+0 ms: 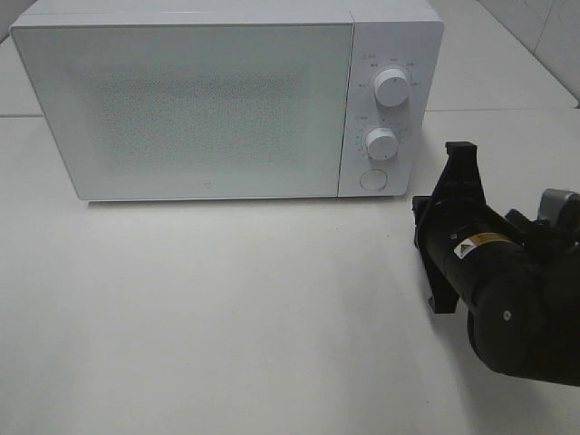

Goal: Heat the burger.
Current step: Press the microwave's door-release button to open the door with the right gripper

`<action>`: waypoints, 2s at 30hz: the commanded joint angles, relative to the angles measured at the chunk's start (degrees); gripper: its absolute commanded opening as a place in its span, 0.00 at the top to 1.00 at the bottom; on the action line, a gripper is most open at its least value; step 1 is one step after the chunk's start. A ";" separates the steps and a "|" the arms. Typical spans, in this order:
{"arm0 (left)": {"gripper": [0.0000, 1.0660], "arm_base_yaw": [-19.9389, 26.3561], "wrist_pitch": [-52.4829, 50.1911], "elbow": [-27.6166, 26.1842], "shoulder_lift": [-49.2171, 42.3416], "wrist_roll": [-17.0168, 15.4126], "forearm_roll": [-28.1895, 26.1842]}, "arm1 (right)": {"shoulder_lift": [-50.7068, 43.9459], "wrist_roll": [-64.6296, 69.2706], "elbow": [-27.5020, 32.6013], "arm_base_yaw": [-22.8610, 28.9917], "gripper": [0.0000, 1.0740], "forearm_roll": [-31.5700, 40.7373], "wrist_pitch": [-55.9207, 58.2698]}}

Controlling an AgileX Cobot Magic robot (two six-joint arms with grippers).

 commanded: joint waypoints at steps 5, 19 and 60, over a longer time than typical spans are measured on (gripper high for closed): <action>0.08 0.17 -0.52 0.17 -0.34 0.11 -0.52 | 4.76 0.17 -6.76 -1.66 1.00 -2.29 4.47; 0.08 0.17 -0.52 0.17 -0.34 0.11 -0.52 | 8.88 -3.15 -14.95 -7.79 1.00 -5.04 10.71; 0.08 0.17 -0.52 0.17 -0.34 0.17 -0.52 | 16.84 -4.47 -24.75 -8.54 1.00 -4.13 10.08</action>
